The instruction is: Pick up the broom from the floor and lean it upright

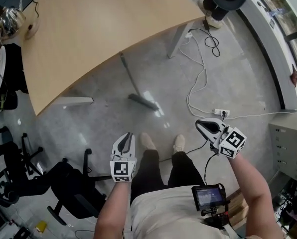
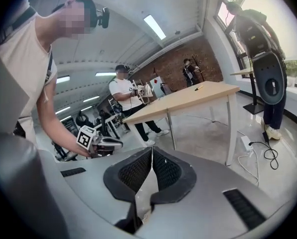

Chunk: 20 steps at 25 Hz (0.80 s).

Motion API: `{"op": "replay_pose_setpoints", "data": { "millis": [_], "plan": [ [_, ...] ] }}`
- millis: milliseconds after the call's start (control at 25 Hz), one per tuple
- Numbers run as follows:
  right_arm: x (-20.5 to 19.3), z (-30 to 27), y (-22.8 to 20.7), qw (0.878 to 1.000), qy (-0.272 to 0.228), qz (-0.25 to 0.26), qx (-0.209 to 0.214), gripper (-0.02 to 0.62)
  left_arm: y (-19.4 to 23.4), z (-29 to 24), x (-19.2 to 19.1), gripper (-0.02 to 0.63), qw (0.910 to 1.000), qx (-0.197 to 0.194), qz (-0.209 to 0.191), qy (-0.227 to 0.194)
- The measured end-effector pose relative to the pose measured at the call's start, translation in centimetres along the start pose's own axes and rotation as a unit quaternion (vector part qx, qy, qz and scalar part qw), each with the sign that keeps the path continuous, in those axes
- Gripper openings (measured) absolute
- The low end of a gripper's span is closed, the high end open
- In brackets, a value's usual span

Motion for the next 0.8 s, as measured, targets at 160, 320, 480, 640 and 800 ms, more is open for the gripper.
{"op": "replay_pose_setpoints", "data": {
  "millis": [160, 320, 480, 640, 800],
  "plan": [
    [1.5, 4.3, 1.1, 1.0, -0.004, 0.004, 0.022, 0.018, -4.9, 2.8, 2.9, 0.026, 0.9991, -0.012, 0.029, -0.028],
    [3.9, 8.1, 1.9, 0.998, -0.031, 0.032, 0.036, 0.018, -8.6, 4.7, 6.5, 0.009, 0.9957, -0.012, 0.043, -0.082],
    [4.4, 12.4, 2.7, 0.996, -0.055, 0.038, 0.065, 0.018, -12.7, 7.6, 9.4, 0.008, 0.9919, -0.003, 0.024, -0.125],
    [3.8, 16.8, 3.3, 0.995, -0.068, 0.028, 0.071, 0.017, -17.4, 10.4, 10.1, 0.008, 0.9906, -0.003, 0.006, -0.136],
    [3.7, 19.3, 3.9, 0.994, -0.096, 0.01, 0.058, 0.017, -20.3, 12.8, 9.4, 0.008, 0.9915, 0.0, -0.008, -0.13]
  ]
}}
Point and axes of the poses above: the fingertips, and each gripper's own axes: z backward along the fingers, y to its left, x out of its top, the point moved 4 cm from there along z, backward along the fingers, and after that the axes turned 13 degrees about -x, right-handed, at the moved point
